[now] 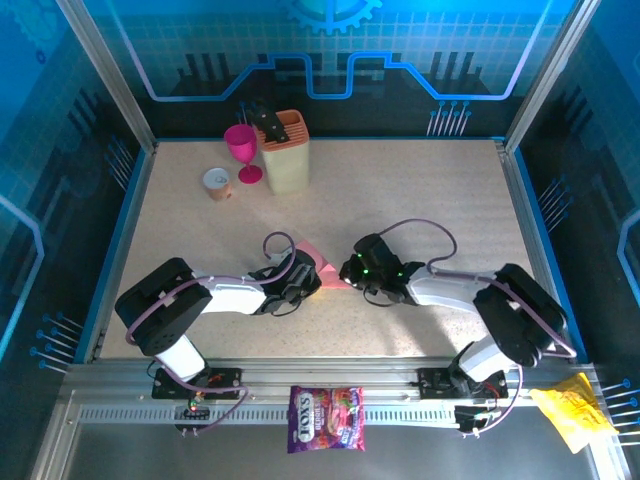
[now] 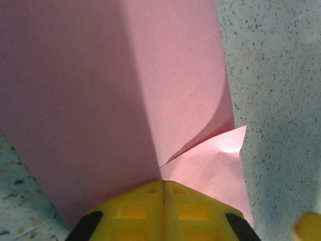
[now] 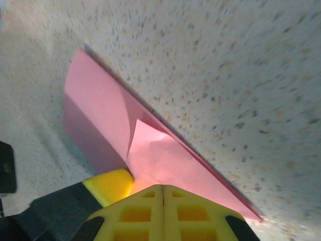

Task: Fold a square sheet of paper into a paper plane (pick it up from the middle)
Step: Third fold the triangle at the center of the table.

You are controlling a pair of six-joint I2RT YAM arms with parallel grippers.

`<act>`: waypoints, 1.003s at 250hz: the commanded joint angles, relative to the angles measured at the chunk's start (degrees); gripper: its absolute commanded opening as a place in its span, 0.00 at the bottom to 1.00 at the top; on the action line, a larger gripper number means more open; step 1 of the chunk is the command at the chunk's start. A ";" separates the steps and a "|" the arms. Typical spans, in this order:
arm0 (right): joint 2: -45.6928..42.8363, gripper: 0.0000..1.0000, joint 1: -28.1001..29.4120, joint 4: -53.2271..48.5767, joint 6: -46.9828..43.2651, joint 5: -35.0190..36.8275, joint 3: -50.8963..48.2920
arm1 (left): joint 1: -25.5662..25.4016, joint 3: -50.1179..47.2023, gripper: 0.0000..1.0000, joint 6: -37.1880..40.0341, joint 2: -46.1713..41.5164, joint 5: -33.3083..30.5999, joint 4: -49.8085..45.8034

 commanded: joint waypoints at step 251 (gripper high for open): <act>3.46 0.00 -4.00 -5.76 7.15 6.09 -10.50 | 0.13 -0.47 0.00 4.77 -1.98 -1.07 -21.00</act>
